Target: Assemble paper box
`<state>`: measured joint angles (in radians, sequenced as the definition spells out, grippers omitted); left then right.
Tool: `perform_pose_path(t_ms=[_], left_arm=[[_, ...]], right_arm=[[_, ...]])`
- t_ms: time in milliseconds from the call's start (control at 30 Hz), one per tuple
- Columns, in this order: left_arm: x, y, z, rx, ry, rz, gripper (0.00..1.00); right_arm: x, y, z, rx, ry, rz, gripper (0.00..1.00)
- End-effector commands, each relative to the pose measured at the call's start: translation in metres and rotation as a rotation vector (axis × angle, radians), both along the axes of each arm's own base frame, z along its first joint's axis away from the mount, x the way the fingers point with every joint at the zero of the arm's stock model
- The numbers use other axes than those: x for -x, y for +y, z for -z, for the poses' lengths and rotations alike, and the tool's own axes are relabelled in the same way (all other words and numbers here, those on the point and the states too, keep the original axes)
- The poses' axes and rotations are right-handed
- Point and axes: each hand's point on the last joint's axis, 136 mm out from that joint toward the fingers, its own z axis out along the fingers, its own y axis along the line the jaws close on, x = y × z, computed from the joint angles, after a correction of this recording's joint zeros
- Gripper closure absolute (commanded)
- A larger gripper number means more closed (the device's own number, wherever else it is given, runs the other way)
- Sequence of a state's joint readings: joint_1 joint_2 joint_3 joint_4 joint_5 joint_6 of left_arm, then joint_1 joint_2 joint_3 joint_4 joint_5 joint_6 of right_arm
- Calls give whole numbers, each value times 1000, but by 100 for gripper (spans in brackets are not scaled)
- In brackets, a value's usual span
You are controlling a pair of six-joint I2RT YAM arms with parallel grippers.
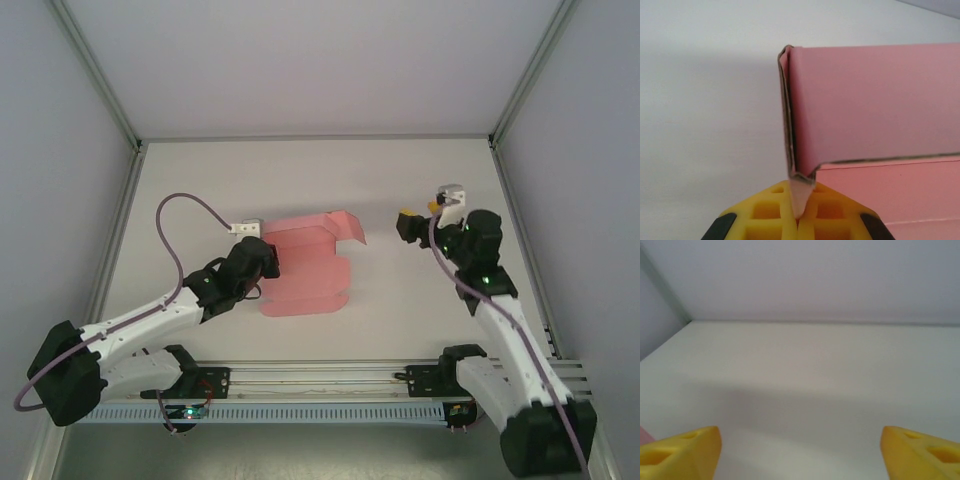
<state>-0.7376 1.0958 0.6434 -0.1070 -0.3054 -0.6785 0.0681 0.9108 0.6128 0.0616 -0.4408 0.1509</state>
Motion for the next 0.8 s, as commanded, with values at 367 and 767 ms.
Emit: perform_pose_path(t_ms=[367,767], left_arm=[[-3,7,-9,-2,-24,-28,100],[-7,-6,-4,4,5,7,100]], right_arm=[[63,144,10,-31,16,-827,46],[64,180,34,80,29,-851,49]])
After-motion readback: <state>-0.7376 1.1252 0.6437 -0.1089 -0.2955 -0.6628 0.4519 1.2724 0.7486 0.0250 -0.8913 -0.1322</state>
